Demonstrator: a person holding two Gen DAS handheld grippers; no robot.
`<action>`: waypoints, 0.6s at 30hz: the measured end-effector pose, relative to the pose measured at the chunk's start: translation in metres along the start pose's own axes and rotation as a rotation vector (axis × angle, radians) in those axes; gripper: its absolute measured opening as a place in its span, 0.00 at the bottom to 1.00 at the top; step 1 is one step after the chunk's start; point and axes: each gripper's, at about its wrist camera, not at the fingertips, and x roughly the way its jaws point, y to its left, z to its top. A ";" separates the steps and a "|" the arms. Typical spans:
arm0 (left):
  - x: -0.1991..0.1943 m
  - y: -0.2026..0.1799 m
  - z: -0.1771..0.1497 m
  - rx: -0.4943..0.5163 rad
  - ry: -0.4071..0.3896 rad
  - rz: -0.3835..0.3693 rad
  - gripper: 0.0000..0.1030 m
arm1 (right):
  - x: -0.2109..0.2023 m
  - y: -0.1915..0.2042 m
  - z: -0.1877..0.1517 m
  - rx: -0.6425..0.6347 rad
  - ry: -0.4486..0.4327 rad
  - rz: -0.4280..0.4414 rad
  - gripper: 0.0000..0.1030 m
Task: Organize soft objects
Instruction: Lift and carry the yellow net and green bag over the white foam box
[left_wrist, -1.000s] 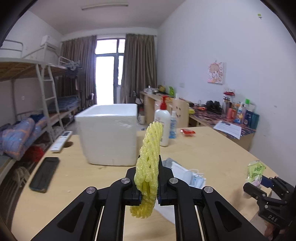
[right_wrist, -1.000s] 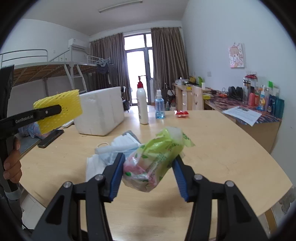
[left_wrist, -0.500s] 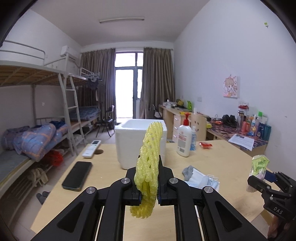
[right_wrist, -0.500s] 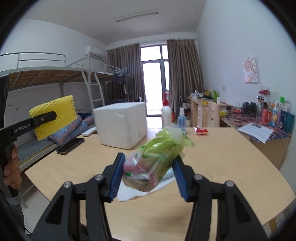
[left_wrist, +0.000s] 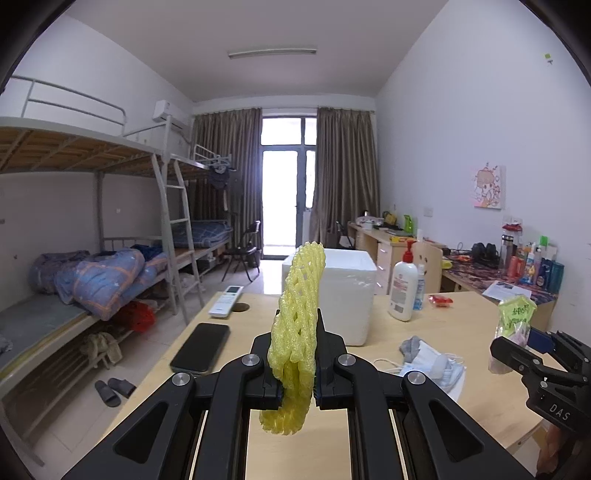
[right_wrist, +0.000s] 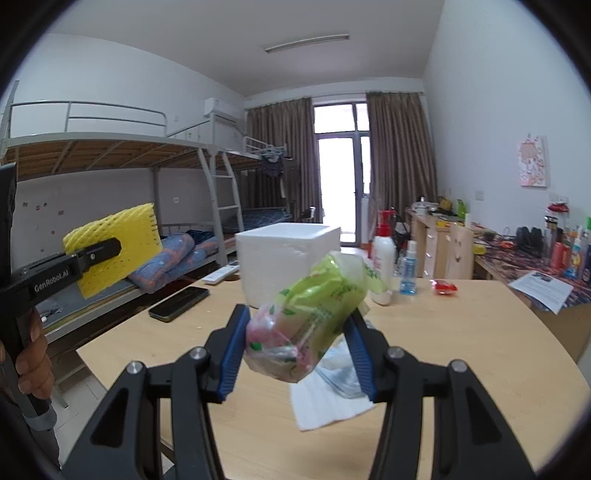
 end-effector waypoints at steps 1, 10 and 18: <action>-0.001 0.002 -0.001 -0.002 -0.001 0.008 0.11 | 0.002 0.004 0.001 -0.004 -0.001 0.010 0.55; -0.009 0.008 -0.009 0.002 0.003 0.030 0.11 | 0.006 0.028 0.003 -0.039 -0.003 0.080 0.55; -0.005 0.011 -0.009 -0.006 0.002 0.031 0.11 | 0.012 0.032 0.007 -0.052 0.002 0.094 0.55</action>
